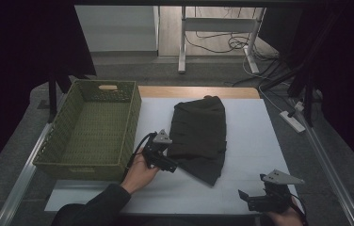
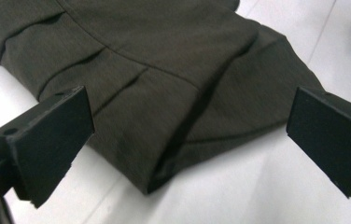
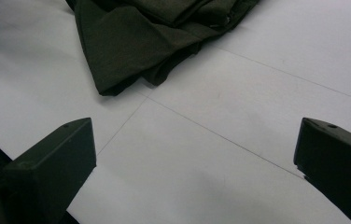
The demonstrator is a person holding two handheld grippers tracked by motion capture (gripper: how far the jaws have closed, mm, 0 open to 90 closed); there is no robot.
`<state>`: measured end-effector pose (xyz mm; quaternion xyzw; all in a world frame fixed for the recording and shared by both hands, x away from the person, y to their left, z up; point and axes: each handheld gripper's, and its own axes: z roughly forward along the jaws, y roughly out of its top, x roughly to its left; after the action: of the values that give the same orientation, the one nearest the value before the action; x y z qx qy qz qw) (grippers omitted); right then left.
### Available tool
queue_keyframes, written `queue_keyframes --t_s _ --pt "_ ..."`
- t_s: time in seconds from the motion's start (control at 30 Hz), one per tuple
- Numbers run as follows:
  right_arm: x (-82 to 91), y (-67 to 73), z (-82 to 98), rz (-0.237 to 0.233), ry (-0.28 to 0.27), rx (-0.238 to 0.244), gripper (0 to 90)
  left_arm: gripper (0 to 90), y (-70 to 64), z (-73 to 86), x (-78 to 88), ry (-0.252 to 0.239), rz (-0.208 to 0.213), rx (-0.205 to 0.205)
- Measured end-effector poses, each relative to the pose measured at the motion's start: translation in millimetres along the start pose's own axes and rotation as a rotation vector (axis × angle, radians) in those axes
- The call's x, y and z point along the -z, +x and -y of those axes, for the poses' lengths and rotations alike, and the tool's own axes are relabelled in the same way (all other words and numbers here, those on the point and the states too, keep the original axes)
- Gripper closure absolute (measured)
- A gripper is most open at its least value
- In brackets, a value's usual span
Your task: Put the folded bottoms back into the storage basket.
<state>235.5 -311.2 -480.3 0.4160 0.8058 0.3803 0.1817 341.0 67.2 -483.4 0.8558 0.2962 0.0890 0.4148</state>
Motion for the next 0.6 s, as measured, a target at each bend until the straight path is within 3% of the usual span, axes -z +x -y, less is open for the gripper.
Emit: queue_keyframes --t_s 0.6 --pt "0.1 -0.1 0.2 -0.003 0.000 0.002 0.0 0.1 30.3 -36.1 -26.9 0.002 -0.022 0.044"
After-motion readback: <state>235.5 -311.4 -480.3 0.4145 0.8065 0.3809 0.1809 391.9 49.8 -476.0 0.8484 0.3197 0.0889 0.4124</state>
